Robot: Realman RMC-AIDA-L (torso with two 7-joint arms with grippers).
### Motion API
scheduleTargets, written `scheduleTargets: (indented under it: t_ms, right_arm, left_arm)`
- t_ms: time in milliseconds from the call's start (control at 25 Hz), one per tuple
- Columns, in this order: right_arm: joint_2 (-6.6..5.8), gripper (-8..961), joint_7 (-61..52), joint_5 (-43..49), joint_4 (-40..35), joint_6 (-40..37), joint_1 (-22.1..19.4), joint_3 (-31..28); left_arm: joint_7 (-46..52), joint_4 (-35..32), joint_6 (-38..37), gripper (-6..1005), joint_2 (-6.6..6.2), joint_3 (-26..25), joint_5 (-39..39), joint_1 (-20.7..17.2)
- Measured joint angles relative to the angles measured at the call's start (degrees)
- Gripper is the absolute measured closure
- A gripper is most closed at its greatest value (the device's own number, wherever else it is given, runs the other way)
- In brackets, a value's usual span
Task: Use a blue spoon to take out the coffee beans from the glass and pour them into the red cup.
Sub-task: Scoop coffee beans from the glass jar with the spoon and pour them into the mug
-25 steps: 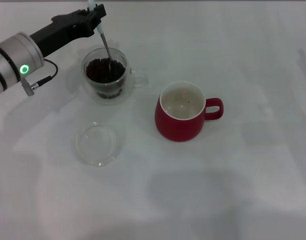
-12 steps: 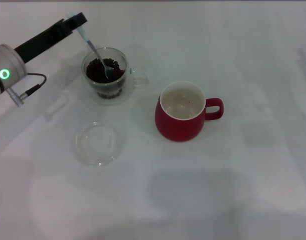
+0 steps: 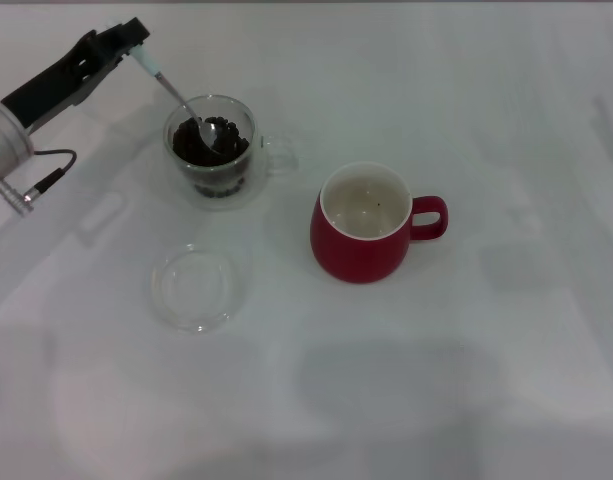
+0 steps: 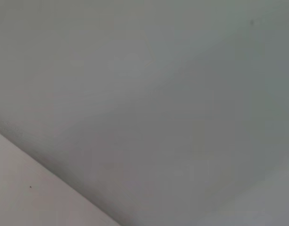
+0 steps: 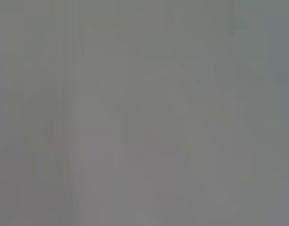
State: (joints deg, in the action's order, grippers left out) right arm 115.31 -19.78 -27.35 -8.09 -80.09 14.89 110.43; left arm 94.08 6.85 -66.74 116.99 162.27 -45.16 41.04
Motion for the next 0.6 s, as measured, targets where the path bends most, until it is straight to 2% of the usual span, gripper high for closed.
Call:
scheduleTargets:
  t_ms: [360,600]
  right_arm:
    - [0.0,95,0.0,0.23,0.0,0.0,-0.22,0.06]
    - [0.0,95,0.0,0.29,-0.03,0.01,-0.18,0.14]
  left_arm:
    - [1.65,0.0,-5.96,863,-0.01,0.0,-4.83,-2.61]
    - [2.2,-0.5,-10.11,863,0.18,0.55,-3.51,-1.72]
